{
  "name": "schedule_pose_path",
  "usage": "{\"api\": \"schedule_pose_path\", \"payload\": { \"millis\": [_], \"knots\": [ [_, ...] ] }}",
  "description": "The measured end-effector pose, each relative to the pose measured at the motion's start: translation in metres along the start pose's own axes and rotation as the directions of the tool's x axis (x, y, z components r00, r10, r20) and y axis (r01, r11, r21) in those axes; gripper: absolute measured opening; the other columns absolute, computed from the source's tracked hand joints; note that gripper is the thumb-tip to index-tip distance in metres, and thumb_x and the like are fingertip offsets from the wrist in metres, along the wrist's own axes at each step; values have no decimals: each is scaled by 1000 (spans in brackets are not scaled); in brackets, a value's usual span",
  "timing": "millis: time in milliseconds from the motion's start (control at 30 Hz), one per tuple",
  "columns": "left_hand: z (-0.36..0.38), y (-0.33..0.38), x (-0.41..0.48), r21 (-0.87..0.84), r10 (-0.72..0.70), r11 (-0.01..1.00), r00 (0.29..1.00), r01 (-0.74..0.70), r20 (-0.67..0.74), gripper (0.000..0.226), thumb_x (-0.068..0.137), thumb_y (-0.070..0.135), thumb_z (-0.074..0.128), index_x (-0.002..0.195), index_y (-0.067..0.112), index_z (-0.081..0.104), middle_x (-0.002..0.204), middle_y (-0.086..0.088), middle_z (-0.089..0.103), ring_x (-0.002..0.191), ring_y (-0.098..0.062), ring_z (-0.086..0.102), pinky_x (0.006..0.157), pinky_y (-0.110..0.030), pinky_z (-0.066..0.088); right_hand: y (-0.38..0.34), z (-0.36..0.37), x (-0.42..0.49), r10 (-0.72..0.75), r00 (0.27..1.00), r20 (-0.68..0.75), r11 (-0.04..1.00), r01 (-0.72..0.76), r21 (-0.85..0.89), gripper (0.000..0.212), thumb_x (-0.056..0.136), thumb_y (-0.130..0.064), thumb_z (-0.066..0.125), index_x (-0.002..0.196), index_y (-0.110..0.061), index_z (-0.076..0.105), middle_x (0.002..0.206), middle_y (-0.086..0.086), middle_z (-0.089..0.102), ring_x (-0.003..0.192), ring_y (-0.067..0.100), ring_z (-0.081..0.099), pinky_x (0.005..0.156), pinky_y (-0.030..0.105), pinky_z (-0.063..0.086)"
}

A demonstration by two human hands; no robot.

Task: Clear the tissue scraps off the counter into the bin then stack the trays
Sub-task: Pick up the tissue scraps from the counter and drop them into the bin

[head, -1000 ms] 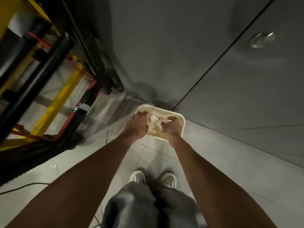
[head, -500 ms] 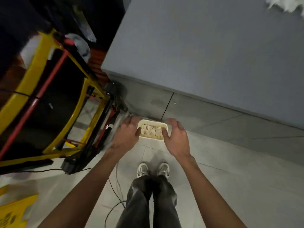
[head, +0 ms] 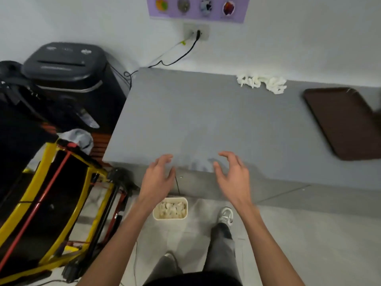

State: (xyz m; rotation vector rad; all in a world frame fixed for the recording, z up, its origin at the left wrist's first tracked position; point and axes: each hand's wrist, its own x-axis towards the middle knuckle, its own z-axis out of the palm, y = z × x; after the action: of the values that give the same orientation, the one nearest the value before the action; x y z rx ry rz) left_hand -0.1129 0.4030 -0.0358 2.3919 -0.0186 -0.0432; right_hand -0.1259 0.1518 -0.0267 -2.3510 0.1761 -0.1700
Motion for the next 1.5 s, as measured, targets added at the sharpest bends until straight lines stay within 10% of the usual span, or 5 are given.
{"api": "schedule_pose_path", "payload": {
  "millis": [567, 933, 1300, 1500],
  "knots": [
    [193, 180, 254, -107, 46, 993, 998, -51, -50, 34, 92, 10, 69, 124, 19, 65, 116, 3, 74, 105, -14, 70, 92, -29, 54, 198, -123, 290, 107, 994, 32, 986, -102, -135, 29, 95, -28, 69, 123, -24, 62, 125, 5, 68, 113, 33, 66, 95, 42, 53],
    [217, 206, 319, -52, 114, 992, 993, -112, 36, 26, 94, 14, 68, 117, 25, 70, 114, 10, 72, 102, -6, 68, 93, -27, 54, 262, -122, 484, 279, 951, 136, 899, -208, -385, 61, 103, -23, 54, 158, -39, 34, 159, 18, 27, 136, 44, 44, 110, 52, 43],
    [218, 217, 328, -76, 121, 990, 990, -116, 67, 24, 95, 12, 66, 115, 24, 71, 114, 14, 72, 100, 1, 68, 89, -28, 58, 238, -96, 400, 173, 970, 171, 921, -98, -376, 19, 97, -33, 66, 105, -17, 73, 111, 7, 69, 106, 34, 66, 86, 40, 53],
    [213, 244, 320, -224, 124, 970, 983, -91, 138, 25, 99, 32, 66, 123, 36, 67, 126, 23, 66, 114, 3, 63, 94, -22, 54, 199, -136, 354, 136, 979, 149, 991, -137, 0, 11, 94, -26, 77, 100, -16, 79, 96, -2, 77, 85, 14, 69, 76, 19, 45]
  ]
}}
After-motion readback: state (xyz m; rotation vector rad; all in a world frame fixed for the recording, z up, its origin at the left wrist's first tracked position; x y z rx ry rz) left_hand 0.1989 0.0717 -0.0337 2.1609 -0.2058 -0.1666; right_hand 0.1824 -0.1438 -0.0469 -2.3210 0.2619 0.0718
